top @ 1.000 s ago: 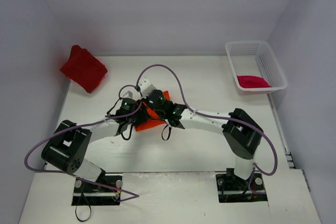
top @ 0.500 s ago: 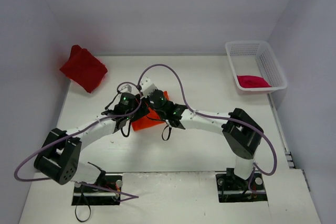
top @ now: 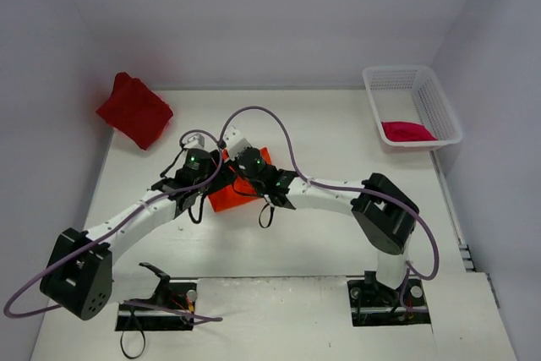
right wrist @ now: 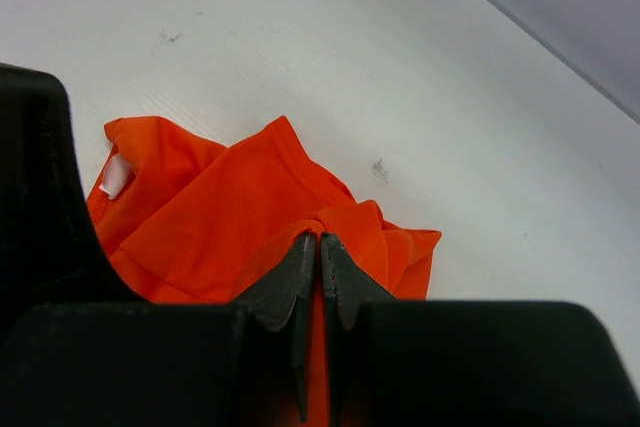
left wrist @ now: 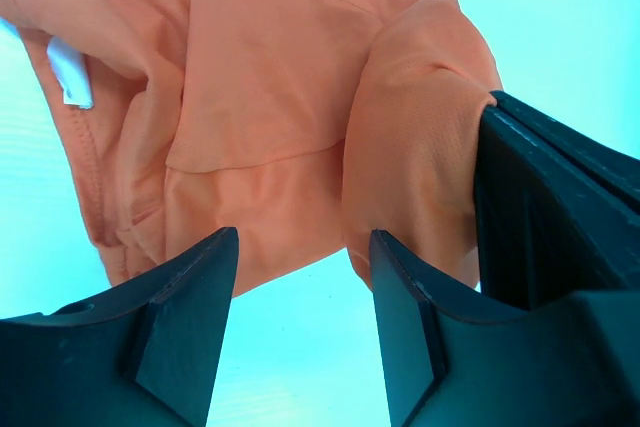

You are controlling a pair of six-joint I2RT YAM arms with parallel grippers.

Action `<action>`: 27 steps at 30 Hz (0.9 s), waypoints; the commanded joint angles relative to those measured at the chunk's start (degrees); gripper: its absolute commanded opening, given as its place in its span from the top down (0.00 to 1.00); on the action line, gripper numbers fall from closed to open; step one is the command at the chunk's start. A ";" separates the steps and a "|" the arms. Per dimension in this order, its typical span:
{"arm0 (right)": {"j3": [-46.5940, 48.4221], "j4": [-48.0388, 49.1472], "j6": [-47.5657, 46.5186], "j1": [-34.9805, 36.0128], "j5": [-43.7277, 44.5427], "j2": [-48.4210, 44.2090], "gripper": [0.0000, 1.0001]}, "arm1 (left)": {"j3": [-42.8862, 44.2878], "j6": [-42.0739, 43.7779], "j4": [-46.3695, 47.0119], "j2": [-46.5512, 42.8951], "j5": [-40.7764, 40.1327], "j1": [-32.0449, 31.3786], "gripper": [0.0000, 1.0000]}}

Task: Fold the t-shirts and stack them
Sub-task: Fold the long partially folded tshirt into a neat square

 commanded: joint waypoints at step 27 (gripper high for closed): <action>7.70 1.71 1.19 1.69 -0.61 0.48 1.00 | 2.12 4.56 -12.20 -19.45 -4.63 7.56 0.50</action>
